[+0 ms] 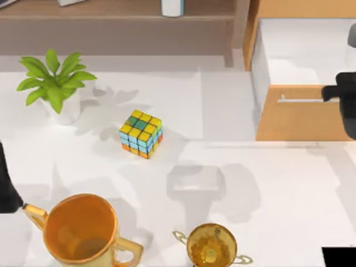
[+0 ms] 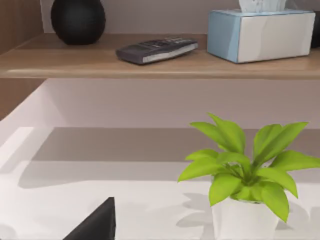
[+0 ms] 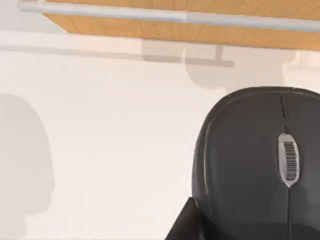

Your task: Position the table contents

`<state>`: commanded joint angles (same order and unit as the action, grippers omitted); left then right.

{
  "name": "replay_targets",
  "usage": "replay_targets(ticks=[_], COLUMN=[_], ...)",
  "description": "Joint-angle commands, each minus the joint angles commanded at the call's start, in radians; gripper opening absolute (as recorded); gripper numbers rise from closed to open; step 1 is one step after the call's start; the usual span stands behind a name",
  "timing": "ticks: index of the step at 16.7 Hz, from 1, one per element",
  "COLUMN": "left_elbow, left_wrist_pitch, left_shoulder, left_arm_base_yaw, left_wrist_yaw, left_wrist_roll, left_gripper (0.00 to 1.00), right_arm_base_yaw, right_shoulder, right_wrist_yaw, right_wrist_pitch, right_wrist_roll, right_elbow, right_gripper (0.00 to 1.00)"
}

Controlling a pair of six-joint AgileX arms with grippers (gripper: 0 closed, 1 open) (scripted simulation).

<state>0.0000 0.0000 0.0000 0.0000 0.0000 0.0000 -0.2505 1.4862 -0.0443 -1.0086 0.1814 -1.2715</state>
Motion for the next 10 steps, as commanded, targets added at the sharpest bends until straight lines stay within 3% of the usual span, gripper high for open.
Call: replay_targets(ticks=[10], left_elbow=[0.000], left_wrist_pitch=[0.000], left_shoulder=[0.000], left_arm_base_yaw=[0.000], left_wrist_yaw=[0.000], left_wrist_roll=[0.000], left_gripper=[1.00], right_arm_base_yaw=[-0.103], right_shoulder=[-0.372], right_wrist_yaw=[-0.001], right_wrist_pitch=[0.038], right_wrist_roll=[0.138], right_elbow=[0.590], right_gripper=[0.00])
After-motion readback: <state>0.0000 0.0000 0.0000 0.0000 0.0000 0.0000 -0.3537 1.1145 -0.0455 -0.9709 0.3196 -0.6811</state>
